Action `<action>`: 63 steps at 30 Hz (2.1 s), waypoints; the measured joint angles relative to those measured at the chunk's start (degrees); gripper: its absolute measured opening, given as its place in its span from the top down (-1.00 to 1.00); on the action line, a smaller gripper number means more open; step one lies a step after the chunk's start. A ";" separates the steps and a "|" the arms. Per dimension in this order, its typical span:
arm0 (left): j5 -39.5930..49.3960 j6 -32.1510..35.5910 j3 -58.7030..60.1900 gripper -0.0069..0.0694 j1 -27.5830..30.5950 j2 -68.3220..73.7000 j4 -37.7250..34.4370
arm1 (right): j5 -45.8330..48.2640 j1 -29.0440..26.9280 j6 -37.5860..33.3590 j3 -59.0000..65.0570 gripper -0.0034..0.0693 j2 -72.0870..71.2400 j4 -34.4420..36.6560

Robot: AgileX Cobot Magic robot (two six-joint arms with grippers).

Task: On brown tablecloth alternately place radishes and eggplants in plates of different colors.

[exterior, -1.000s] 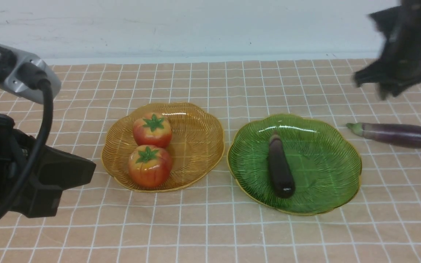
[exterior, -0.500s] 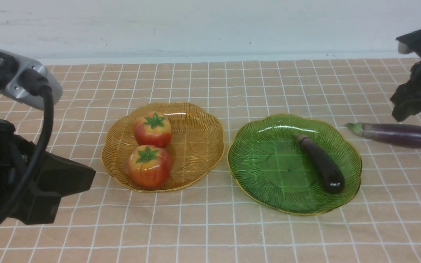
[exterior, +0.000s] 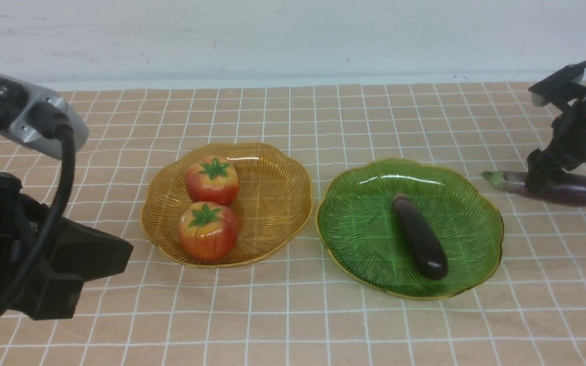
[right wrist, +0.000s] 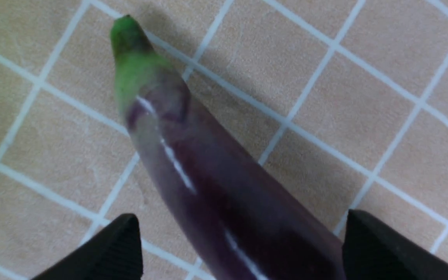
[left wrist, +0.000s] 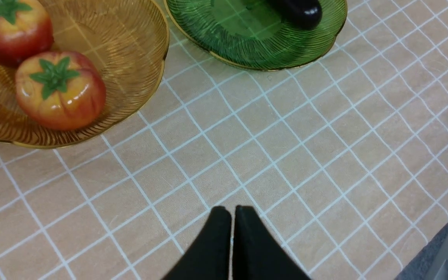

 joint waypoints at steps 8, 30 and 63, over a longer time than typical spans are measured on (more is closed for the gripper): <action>0.00 -0.87 0.00 0.83 0.00 0.00 0.00 | 2.26 0.00 0.01 0.00 -0.57 2.98 -0.86; 0.43 -1.11 0.00 0.83 0.00 0.00 -0.05 | 7.60 11.72 35.93 -0.05 -0.13 -13.39 19.00; 4.61 -1.17 0.00 0.83 0.00 -0.05 0.13 | 8.65 29.77 43.28 0.65 0.54 -37.72 1.76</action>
